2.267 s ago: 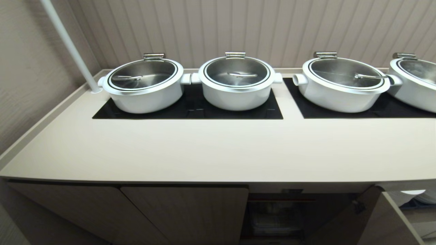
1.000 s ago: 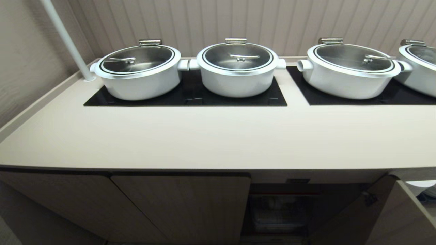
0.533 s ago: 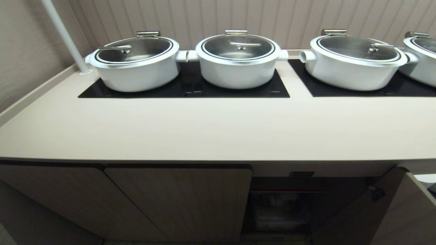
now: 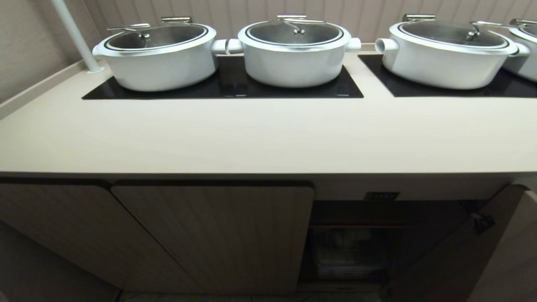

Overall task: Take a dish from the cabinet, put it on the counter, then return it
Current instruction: Put it back into the cabinet

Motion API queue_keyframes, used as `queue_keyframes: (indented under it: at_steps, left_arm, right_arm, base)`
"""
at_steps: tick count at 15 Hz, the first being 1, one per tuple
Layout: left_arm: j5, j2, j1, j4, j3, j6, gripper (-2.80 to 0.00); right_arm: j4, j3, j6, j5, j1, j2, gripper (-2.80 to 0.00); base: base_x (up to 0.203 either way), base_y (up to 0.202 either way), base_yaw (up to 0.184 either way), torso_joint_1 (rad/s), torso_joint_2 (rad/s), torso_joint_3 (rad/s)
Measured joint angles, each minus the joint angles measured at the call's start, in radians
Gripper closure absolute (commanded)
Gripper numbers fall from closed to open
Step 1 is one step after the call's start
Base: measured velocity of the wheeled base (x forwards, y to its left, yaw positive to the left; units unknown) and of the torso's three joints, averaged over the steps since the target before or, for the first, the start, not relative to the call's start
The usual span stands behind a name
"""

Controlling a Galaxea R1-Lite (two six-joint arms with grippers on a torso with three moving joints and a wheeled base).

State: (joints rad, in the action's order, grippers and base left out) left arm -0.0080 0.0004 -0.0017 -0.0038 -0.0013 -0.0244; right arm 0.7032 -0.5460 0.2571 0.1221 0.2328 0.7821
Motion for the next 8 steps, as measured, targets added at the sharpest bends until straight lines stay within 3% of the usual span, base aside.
queue_keyframes:
  at_steps: [8]
  left_arm:
    - [0.000,0.000,0.000,0.000,0.000,0.000,0.00]
  right_arm:
    - [-0.001,0.004,-0.001,0.000,-0.002,0.000,0.00]
  base:
    - [0.000,0.000,0.000,-0.209,0.51,0.300]
